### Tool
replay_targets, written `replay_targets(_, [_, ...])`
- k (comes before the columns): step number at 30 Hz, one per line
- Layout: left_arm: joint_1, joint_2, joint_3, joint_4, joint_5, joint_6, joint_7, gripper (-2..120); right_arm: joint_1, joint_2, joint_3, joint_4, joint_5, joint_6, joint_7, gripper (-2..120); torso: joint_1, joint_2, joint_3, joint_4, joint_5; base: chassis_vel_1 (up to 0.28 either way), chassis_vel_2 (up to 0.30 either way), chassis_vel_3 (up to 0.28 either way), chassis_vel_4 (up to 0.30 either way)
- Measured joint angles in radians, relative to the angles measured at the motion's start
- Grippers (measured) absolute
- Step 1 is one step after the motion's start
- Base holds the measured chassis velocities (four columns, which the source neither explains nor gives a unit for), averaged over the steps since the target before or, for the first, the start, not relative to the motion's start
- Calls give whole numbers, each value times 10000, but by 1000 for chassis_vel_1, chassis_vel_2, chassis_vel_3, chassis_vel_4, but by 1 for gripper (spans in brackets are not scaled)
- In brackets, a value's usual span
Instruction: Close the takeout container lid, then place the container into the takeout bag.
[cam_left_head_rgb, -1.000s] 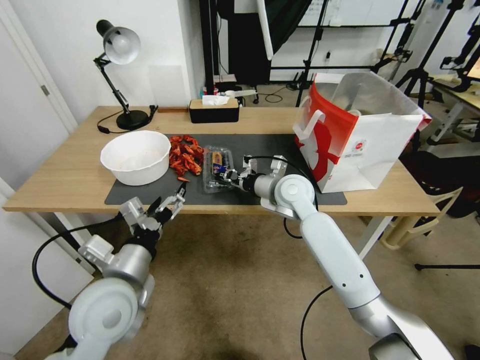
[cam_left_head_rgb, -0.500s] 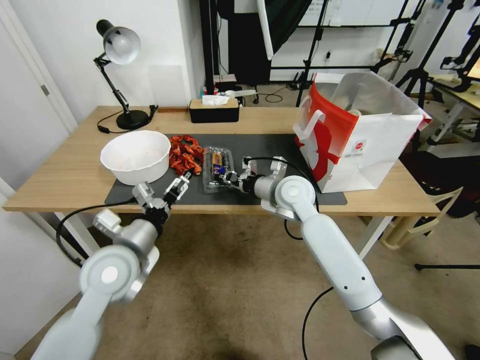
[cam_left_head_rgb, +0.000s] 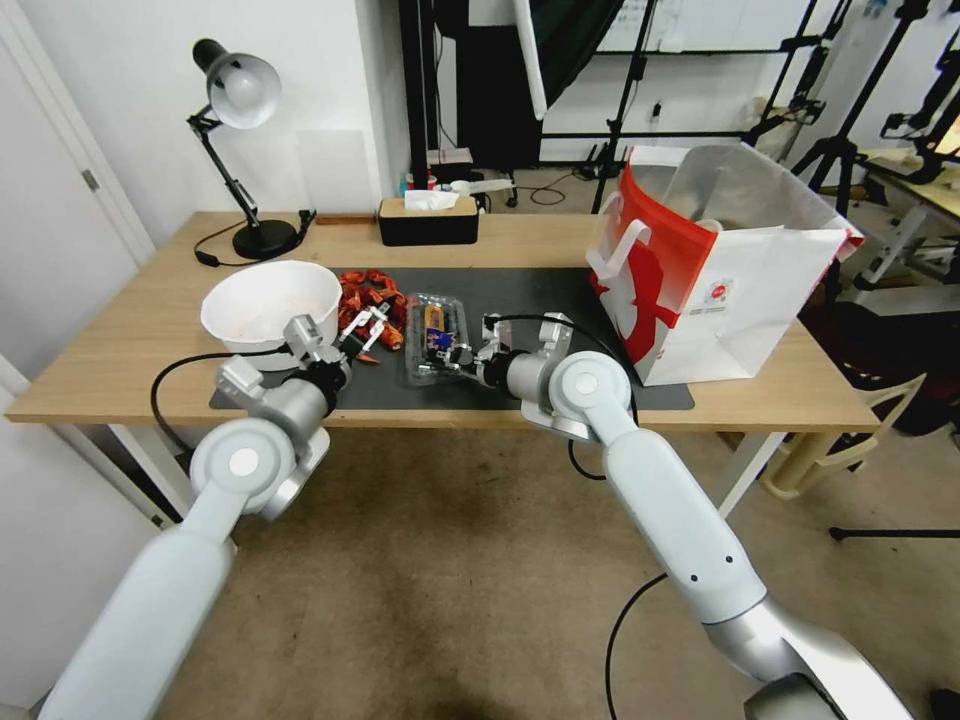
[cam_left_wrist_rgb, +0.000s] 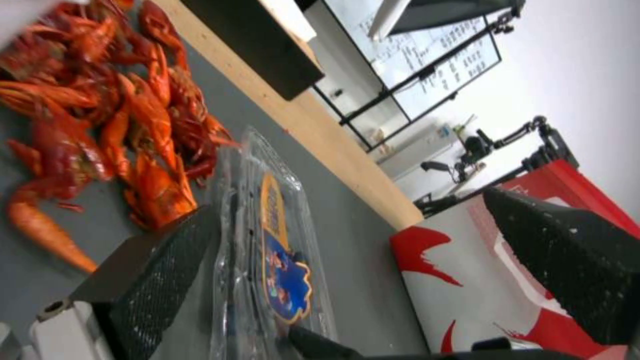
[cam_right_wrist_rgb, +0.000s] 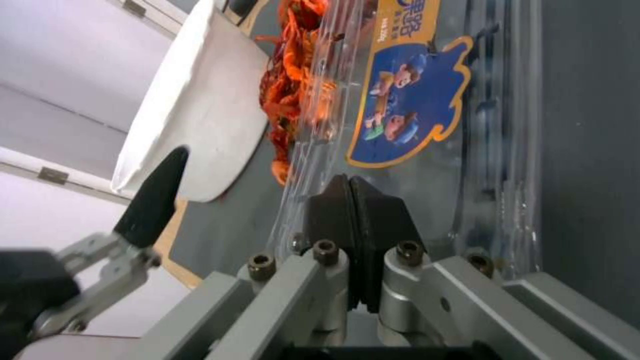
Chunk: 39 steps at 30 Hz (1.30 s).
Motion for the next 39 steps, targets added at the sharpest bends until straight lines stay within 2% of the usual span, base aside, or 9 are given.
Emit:
replay_targets(3, [-290, 0, 136, 303, -121, 212, 111, 100, -23, -1, 14, 35, 1, -7, 20, 0, 1, 1, 0, 0, 0, 0, 0, 0, 0])
replay_targets(6, [-721, 68, 348, 683, -337, 803, 241, 100, -55, -5, 40, 68, 1, -23, 44, 0, 1, 1, 0, 0, 0, 0, 0, 0, 0])
replay_targets(15, [-1651, 158, 830, 1754, -397, 1331, 280, 100, -100, -6, 48, 81, -16, -42, 48, 0, 1, 0, 0, -3, 0, 0, 0, 0, 0])
replay_targets(19, [-1941, 261, 993, 2251, -383, 1786, 338, 100, -113, -9, 51, 90, -29, -50, 48, 0, 1, 0, -1, 1, 0, 0, 0, 0, 0])
replay_targets(39, [-2280, 19, 1494, 2831, -140, 2276, 280, 100, -142, -83, 36, 119, -107, -80, -3, 0, 1, 0, -1, 0, 1, 0, 0, 0, 0])
